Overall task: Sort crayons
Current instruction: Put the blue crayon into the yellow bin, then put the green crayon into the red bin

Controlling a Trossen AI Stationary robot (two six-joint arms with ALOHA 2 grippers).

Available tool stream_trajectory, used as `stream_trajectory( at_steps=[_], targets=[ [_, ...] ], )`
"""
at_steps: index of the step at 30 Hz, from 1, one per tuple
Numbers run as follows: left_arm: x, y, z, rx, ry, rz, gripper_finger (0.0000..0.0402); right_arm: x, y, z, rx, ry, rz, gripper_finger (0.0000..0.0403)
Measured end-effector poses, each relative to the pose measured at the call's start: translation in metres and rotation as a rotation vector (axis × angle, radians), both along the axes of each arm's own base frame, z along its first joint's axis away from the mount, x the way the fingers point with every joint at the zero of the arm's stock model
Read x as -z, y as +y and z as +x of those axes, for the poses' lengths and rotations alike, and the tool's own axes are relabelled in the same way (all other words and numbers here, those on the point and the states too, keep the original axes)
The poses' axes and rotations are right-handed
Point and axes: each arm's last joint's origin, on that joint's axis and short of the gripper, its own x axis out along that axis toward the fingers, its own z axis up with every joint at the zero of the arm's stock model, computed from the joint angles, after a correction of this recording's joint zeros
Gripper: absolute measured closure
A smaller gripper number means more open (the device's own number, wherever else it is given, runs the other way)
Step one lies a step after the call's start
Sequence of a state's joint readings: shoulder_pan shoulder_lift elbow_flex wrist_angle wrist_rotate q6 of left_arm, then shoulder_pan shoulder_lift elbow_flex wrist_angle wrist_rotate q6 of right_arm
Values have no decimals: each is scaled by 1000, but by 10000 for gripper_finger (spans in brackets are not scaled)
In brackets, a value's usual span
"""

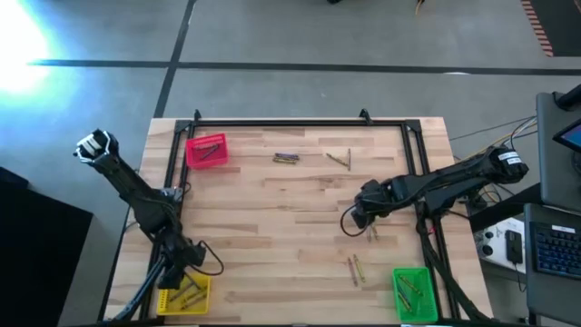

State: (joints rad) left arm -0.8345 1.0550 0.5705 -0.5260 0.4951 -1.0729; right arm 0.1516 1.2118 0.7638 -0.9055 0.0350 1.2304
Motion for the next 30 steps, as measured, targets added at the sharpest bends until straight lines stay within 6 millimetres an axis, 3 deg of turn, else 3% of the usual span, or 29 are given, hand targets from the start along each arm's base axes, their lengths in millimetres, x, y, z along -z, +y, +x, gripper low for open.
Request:
stream_trajectory(
  at_steps=[7,15,23,30],
  targets=[
    [-30,19,11,-133,-263,98,192,15,3,-11,51,74,76,177],
    [-57,57,20,-299,-528,255,204,29,9,-22,34,129,134,217],
    [-47,83,32,-340,-561,382,224,38,18,-15,65,14,187,274],
    [-29,96,39,-294,-547,399,240,51,15,-26,114,60,157,287]
  ],
)
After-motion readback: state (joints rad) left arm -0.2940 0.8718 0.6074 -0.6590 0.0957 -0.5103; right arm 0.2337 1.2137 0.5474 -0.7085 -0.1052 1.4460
